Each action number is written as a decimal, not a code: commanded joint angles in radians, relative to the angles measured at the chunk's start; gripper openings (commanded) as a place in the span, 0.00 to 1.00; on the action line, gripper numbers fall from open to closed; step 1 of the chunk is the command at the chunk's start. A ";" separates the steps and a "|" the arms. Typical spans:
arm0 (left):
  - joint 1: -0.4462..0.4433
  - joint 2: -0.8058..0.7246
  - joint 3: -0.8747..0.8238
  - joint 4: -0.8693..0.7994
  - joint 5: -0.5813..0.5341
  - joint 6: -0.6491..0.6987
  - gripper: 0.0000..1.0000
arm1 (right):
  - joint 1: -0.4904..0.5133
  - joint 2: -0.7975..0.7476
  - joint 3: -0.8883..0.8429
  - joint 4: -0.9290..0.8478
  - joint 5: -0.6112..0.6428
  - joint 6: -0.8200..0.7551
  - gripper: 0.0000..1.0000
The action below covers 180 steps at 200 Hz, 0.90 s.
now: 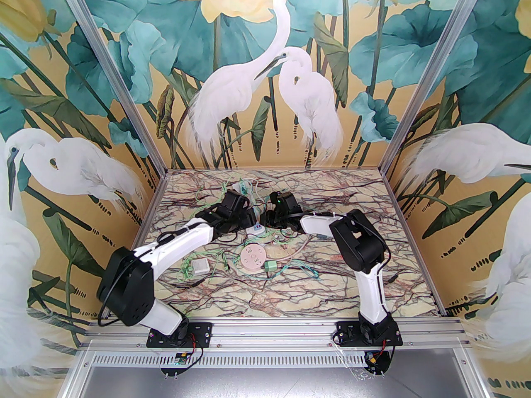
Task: Pull the plug off the socket
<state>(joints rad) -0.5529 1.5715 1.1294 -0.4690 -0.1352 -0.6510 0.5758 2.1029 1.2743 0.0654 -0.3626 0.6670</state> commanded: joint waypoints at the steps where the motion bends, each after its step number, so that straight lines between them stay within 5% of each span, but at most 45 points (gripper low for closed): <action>1: -0.008 0.038 0.039 -0.023 -0.034 -0.003 0.59 | -0.003 0.017 -0.037 -0.084 0.092 0.016 0.29; 29: -0.014 0.077 0.058 -0.014 -0.030 -0.001 0.59 | -0.002 0.046 -0.037 0.014 -0.084 0.032 0.32; 70: -0.022 0.161 0.105 -0.012 -0.052 0.008 0.56 | -0.002 0.054 -0.108 0.115 -0.183 0.100 0.33; 115: -0.021 0.264 0.197 -0.052 -0.113 0.003 0.54 | -0.002 0.077 -0.100 0.129 -0.214 0.118 0.34; 148: -0.022 0.342 0.267 -0.092 -0.170 0.017 0.53 | -0.002 0.099 -0.096 0.140 -0.216 0.140 0.44; 180: -0.022 0.404 0.323 -0.134 -0.205 0.023 0.49 | -0.002 0.120 -0.081 0.111 -0.191 0.158 0.40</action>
<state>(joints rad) -0.5697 1.9228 1.4204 -0.5388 -0.2806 -0.6460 0.5598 2.1422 1.1999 0.2749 -0.5705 0.7914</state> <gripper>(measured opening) 0.506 0.417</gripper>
